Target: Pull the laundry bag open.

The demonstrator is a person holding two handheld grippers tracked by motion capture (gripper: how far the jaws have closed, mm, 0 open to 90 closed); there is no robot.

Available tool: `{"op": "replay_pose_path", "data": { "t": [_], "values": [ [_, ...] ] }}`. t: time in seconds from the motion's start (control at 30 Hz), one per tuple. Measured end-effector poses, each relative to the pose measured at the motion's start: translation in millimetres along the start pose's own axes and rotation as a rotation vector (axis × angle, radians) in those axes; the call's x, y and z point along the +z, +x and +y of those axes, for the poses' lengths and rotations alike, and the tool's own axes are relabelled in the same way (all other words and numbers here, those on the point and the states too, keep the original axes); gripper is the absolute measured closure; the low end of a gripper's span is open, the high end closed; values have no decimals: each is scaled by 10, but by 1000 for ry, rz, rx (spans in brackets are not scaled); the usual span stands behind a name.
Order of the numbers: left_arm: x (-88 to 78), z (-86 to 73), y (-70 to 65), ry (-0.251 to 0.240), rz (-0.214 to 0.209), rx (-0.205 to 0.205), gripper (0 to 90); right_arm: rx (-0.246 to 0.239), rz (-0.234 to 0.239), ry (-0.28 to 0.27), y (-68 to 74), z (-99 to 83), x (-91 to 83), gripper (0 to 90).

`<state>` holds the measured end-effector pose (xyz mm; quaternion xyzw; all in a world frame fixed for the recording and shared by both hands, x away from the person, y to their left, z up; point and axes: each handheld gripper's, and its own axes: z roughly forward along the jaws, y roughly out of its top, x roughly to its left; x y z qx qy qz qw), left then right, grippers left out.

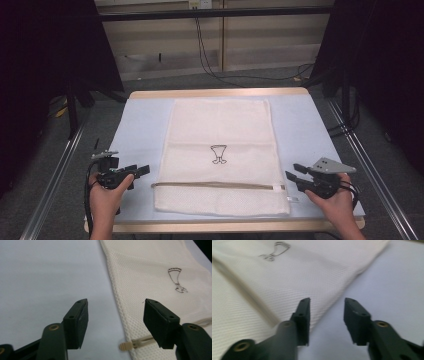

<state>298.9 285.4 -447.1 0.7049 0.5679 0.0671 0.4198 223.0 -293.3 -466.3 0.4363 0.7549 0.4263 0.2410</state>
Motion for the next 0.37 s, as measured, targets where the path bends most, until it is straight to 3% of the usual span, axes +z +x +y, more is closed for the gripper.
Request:
{"op": "replay_pose_path", "data": {
  "t": [0.07,0.17,0.37],
  "values": [
    [16,8,14,-6,40,38,275,43,-14,-25,-61,-18,-3,366],
    [40,14,35,-4,49,43,231,63,-42,-18,-121,-40,-5,277],
    [73,20,47,5,72,70,192,95,-70,23,-174,-59,-7,177]
  ]
}}
